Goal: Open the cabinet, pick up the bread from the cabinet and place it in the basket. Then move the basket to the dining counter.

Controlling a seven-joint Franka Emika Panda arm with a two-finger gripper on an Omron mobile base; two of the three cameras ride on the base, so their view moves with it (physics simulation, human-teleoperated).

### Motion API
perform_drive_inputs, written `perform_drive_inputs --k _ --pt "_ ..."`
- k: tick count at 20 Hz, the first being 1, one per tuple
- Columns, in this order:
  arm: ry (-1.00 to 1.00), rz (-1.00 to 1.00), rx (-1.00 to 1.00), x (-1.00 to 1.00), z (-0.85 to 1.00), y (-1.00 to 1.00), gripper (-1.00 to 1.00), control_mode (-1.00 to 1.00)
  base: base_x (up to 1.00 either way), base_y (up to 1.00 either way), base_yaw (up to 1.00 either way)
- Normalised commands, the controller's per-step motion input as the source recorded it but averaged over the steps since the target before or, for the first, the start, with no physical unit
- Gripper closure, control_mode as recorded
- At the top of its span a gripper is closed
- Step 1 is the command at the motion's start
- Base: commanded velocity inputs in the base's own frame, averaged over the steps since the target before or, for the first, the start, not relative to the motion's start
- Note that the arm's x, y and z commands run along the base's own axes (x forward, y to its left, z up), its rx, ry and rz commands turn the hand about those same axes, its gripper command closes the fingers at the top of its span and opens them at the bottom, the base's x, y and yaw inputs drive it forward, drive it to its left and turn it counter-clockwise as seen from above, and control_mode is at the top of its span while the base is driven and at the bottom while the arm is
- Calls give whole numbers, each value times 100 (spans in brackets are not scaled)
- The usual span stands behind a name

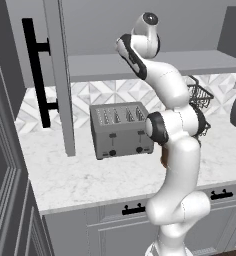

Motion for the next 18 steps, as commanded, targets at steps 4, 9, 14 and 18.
perform_drive_inputs --k 4,9,14,18 --pt "0 3 0 -3 -32 0 -100 -100 0 0 0" --pt "0 2 -2 -6 -53 -2 -100 -100 0 0 0" --pt "0 0 -2 0 -74 0 -100 -100 0 0 0" --pt "0 0 -4 0 -91 0 100 -100 0 0 0"
